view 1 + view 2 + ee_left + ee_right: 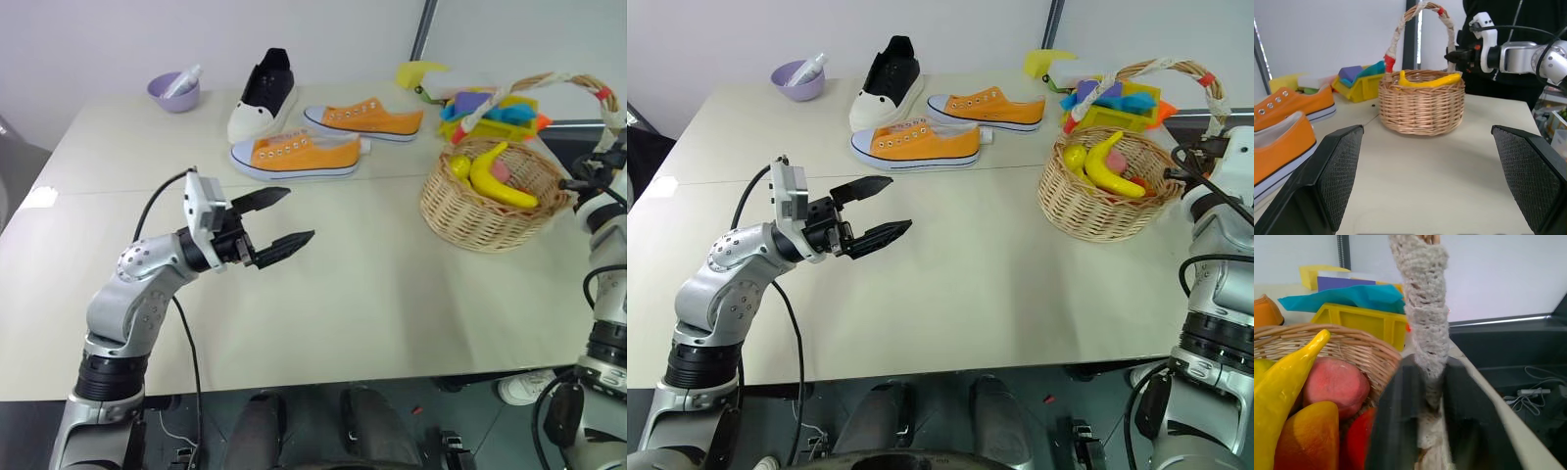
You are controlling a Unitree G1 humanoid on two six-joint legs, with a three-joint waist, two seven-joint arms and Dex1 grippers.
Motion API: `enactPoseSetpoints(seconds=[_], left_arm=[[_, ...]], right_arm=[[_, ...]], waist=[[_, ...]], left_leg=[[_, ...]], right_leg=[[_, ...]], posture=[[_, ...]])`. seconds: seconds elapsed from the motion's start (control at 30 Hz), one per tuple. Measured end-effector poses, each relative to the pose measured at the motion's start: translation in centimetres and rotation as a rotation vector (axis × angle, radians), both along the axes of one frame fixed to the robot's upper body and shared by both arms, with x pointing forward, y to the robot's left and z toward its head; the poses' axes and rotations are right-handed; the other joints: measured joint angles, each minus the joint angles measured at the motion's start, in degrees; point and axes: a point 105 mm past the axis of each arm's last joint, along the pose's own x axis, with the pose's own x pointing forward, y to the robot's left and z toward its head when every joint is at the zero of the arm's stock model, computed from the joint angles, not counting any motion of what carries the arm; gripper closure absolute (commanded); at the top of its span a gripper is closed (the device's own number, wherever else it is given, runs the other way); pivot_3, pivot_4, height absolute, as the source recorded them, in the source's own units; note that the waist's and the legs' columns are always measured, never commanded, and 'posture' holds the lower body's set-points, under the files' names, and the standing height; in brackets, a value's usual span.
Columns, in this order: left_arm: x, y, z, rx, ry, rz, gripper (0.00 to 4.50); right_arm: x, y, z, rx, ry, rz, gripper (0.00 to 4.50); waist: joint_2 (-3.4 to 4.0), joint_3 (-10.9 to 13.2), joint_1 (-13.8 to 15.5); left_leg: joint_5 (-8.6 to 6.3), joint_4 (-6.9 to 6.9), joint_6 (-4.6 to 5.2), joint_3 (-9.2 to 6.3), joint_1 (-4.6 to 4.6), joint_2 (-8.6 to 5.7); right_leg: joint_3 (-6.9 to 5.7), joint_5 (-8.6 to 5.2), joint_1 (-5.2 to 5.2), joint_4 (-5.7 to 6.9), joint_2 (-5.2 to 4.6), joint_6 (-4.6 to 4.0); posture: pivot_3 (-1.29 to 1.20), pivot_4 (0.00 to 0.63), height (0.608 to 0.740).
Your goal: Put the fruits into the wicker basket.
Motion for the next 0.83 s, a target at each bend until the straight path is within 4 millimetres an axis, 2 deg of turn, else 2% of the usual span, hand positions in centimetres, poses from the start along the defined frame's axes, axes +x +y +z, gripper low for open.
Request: enactPoseSetpoints(seconds=[0.03,0.23,0.33,0.43,0.57,0.63,0.77,0.83], left_arm=[[0.1,0.1,-0.1,0.004,0.001,0.011,0.0],[1.7,1.8,-1.5,0.052,0.04,0.168,0.0],[2.8,4.1,-3.2,0.069,0.066,0.305,0.0],[3.6,6.4,-4.6,0.084,0.086,0.423,0.0],[3.3,8.4,-7.5,0.139,0.126,0.519,0.0],[3.0,9.2,-8.9,0.171,0.148,0.556,0.0],[2.5,9.9,-9.9,0.194,0.151,0.584,0.0],[2.3,10.2,-10.2,0.201,0.148,0.594,0.0]], right_arm=[[-0.3,0.0,-0.2,-0.012,0.005,0.0,1.86],[-4.6,-0.7,-2.1,-0.097,0.057,0.008,1.86],[-7.1,0.0,-3.1,-0.155,0.087,0.105,1.86],[-8.1,3.1,-4.0,-0.198,0.116,0.288,1.86],[-7.9,10.8,-6.6,-0.183,0.175,0.659,1.86],[-7.4,14.2,-8.1,-0.15,0.196,0.788,1.86],[-6.1,16.8,-8.4,-0.169,0.178,0.867,1.86],[-5.7,17.1,-8.6,-0.17,0.18,0.877,1.86]], waist=[[0.0,0.0,0.08],[0.01,0.0,0.39],[0.02,-0.01,0.07],[0.02,-0.01,-0.46],[0.02,-0.01,-0.41],[0.01,-0.01,-0.07],[-0.01,-0.02,0.56],[-0.02,-0.03,0.84]], left_leg=[[0.0,0.0,0.0,0.0,0.0,0.0],[-0.01,0.0,0.02,-0.04,-0.02,-0.02],[-0.04,-0.01,0.06,-0.01,0.04,0.02],[-0.04,-0.01,0.06,0.1,0.22,0.13],[-0.04,0.01,0.06,0.13,0.32,0.37],[-0.03,0.03,0.06,0.15,0.27,0.37],[-0.03,0.06,0.05,0.17,0.13,0.33],[-0.04,0.06,0.05,0.18,0.1,0.29]], right_leg=[[0.0,0.0,0.0,-0.01,-0.01,0.0],[0.0,-0.04,0.07,-0.07,-0.06,0.07],[0.01,-0.05,0.11,-0.1,-0.03,0.08],[0.06,-0.05,0.19,-0.09,0.06,0.06],[0.07,-0.03,0.26,-0.09,0.13,-0.01],[0.06,-0.03,0.24,-0.11,0.1,-0.02],[0.02,-0.03,0.22,-0.23,-0.03,-0.01],[0.02,-0.02,0.22,-0.29,-0.08,0.0]], posture=[[0.0,0.15,0.721],[0.0,0.15,0.721],[0.0,0.15,0.721],[0.0,0.15,0.721],[0.0,0.15,0.721],[0.0,0.15,0.721],[0.0,0.15,0.721],[0.0,0.15,0.721]])
